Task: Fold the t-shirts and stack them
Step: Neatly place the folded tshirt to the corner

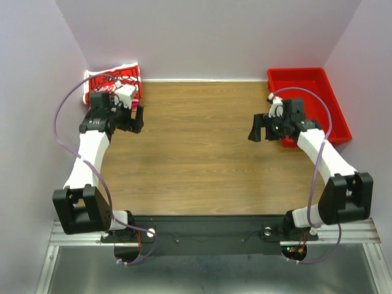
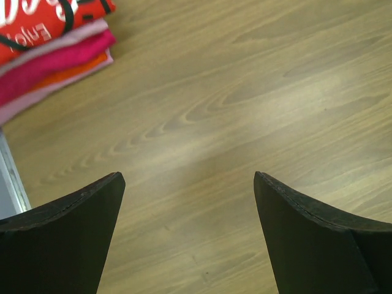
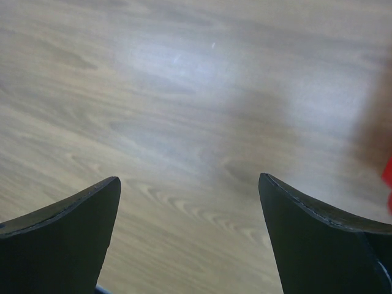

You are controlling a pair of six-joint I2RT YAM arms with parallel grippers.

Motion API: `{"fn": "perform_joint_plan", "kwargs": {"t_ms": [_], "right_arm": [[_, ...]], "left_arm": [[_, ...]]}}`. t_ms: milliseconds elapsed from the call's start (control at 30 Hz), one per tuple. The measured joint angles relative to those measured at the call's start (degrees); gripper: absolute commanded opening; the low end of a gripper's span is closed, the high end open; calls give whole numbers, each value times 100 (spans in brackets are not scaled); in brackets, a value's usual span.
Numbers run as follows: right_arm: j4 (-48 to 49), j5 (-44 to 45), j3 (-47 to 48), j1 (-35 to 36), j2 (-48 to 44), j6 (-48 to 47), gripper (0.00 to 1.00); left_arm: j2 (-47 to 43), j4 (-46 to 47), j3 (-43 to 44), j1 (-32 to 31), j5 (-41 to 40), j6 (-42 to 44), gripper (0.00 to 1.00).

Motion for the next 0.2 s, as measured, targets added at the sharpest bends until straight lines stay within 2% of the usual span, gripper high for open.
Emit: {"fn": "perform_joint_plan", "kwargs": {"t_ms": [200], "right_arm": [[-221, -90, -870, 0, -804, -120, 100]], "left_arm": [[-723, 26, -977, 15, -229, 2, 99]]}}
